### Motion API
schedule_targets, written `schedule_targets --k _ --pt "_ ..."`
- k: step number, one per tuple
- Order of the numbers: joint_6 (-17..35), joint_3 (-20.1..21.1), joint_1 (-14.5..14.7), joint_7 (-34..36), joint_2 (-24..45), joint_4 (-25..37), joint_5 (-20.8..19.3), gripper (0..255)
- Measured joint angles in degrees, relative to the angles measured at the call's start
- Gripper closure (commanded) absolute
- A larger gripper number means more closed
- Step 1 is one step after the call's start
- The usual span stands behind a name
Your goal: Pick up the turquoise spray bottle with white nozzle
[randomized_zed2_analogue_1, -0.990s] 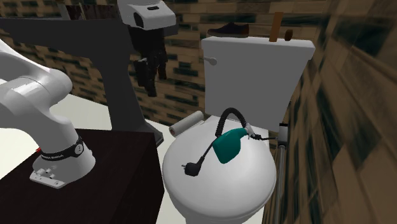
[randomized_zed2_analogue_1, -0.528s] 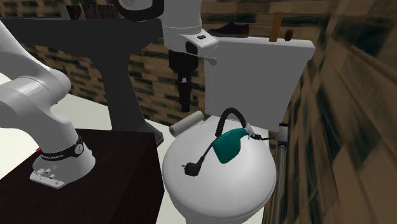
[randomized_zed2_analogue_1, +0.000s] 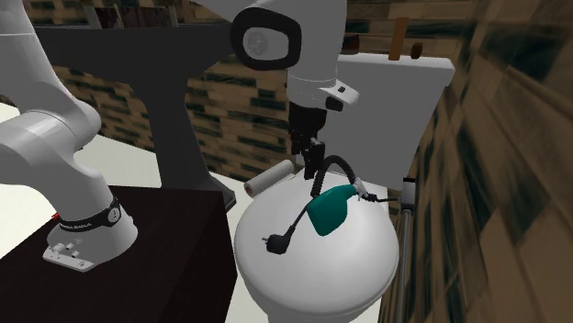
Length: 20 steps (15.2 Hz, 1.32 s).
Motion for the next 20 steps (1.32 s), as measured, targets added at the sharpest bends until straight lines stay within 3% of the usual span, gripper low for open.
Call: schedule_targets --k 8,16,20 --pt "1.13 2.70 1.52 -8.52 18.37 15.93 -0.60 0" --pt "-0.93 5.58 3.93 -14.76 35.28 33.89 -3.49 0" --pt "0.10 5.93 4.38 -15.52 38.14 35.60 -3.89 0"
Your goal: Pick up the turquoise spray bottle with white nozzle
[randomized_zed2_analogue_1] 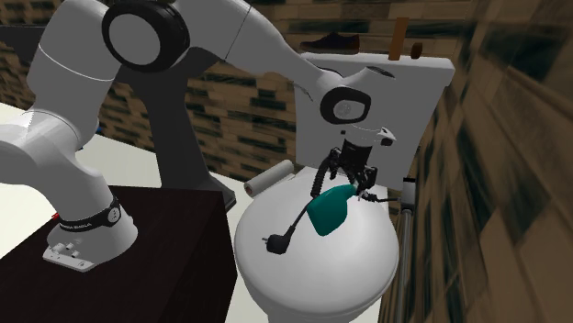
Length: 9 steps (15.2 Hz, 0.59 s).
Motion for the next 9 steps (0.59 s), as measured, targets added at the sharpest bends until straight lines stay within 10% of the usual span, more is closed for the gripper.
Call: schedule_targets --k 5,6,9 --pt "2.42 0.03 -0.02 -0.26 2.18 -0.28 0.02 0" --pt "2.59 0.04 0.01 -0.22 2.41 -0.21 0.03 255" --pt "2.75 0.04 0.04 -0.18 2.59 -0.11 0.03 255"
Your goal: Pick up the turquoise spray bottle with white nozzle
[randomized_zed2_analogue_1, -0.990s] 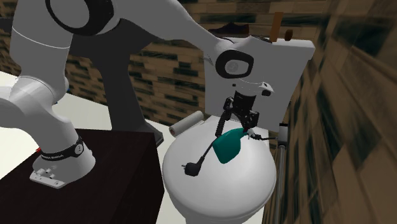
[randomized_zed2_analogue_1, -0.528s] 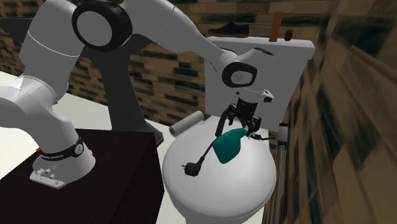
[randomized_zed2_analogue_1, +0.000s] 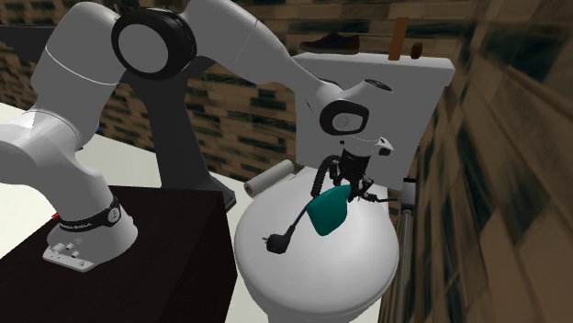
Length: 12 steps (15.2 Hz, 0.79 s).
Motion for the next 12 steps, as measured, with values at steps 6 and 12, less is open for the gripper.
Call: schedule_targets --k 6,12 --pt "0.03 -0.01 0.00 0.02 0.02 0.02 0.00 255" --pt "-2.17 -0.03 -0.05 0.05 -1.64 0.48 -0.05 255"
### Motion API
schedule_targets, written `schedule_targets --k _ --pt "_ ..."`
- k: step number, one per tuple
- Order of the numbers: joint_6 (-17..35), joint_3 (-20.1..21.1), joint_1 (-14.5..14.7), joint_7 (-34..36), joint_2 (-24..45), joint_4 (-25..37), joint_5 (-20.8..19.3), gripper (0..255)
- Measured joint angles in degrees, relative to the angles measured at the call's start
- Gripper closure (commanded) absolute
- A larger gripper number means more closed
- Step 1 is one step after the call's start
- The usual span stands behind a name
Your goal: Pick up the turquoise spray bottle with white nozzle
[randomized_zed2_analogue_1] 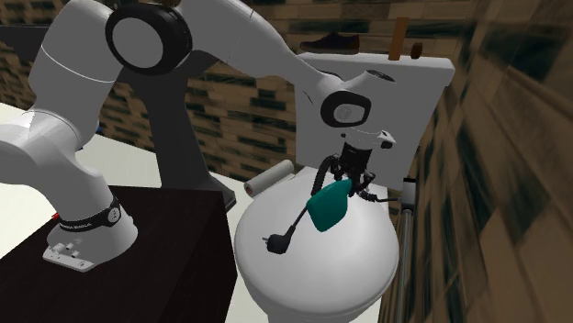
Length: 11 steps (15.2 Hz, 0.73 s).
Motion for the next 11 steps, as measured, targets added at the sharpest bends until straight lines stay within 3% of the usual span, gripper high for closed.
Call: schedule_targets --k 11 --pt "-5.78 -0.05 -0.02 0.32 -3.95 1.86 -0.12 255"
